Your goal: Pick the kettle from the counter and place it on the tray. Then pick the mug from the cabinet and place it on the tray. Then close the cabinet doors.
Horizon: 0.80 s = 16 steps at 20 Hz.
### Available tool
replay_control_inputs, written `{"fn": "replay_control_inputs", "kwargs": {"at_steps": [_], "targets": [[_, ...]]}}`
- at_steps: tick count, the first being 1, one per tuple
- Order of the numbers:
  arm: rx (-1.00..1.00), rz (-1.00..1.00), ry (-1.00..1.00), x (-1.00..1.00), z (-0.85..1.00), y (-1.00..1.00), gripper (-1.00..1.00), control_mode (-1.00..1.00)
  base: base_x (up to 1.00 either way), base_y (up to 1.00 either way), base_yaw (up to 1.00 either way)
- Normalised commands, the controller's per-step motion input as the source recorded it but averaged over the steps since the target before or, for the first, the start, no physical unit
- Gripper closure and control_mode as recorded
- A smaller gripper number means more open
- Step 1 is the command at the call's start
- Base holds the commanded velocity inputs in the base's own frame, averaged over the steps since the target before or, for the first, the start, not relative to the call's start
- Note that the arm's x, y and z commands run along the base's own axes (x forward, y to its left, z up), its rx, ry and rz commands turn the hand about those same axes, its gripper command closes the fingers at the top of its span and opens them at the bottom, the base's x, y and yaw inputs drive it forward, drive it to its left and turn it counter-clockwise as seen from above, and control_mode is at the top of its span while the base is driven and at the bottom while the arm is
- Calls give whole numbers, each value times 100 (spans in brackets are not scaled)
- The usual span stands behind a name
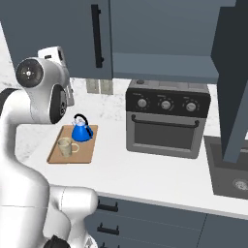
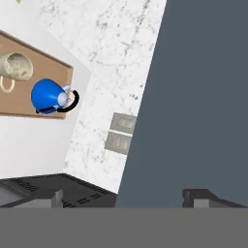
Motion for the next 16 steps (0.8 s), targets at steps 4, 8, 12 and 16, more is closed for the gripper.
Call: {"fn": "replay_control_inputs", "kwargs": {"at_steps": [4,8,12,16], "targets": [[0,4,0,-90,0,0,-100,-100,0,0,0],[0,0,8,-63,0,0,-100,-100,0,0,0],[0,0,12,-56,-1,-9,-100,-100,0,0,0],[0,-1,1,-55,0,-27,-100,-100,0,0,0]]}}
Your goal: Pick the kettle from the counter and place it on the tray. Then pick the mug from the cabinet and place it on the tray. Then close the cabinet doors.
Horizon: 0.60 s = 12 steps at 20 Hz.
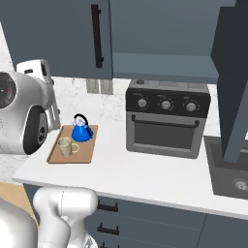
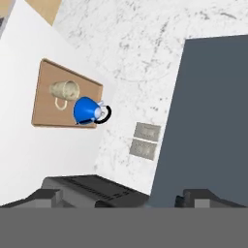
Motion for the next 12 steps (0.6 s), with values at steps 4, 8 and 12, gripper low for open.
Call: {"fn": "replay_control_inputs", "kwargs": {"at_steps": [4,8,12], "targets": [[0,-26,0,-32,0,-61,-100,-100,0,0,0],[1,-34,-3,-13,0,-83,-100,-100,0,0,0],[6,-32,0,0,0,-96,-100,-100,0,0,0]]}}
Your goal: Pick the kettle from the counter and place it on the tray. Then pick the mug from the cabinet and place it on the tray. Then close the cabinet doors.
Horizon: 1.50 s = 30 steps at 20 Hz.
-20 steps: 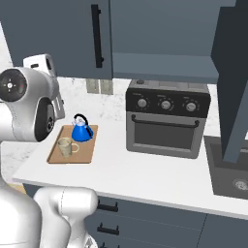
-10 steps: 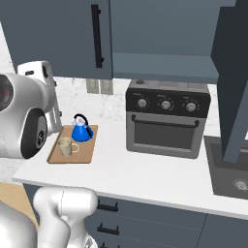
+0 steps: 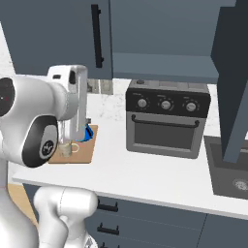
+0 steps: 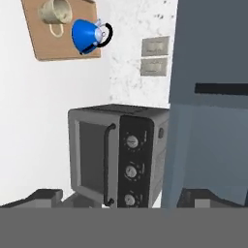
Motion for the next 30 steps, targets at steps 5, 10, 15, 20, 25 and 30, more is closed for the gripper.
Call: {"fn": "replay_control_inputs", "kwargs": {"at_steps": [5,10,15,20,25,30], "targets": [[8,-29,0,-1,0,-100,-100,-100,0,0,0],[12,-25,0,-20,0,-98,-100,-100,0,0,0],[3,-22,0,-55,0,-78,-100,-100,0,0,0],[0,-19,-2,-63,0,-71,-100,-100,0,0,0],[0,-11,-4,-55,4,-65,-100,-100,0,0,0],[1,-7,-17,-65,20,-48,-100,-100,0,0,0]]}}
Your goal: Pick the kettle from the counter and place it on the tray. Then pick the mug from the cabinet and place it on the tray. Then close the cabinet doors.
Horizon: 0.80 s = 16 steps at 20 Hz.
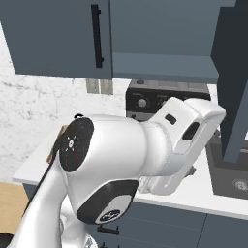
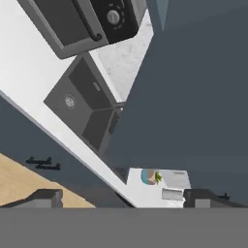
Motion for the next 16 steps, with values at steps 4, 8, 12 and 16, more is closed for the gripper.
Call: {"fn": "replay_control_inputs", "kwargs": {"at_steps": [4,8,12,16], "targets": [[1,-7,-18,-60,29,-34,-100,-100,0,0,0],[3,-16,-8,-24,30,-43,-100,-100,0,0,0],[5,-14,0,9,20,-47,-100,-100,0,0,0],[3,-11,0,19,8,-44,-100,-100,0,0,0]]}}
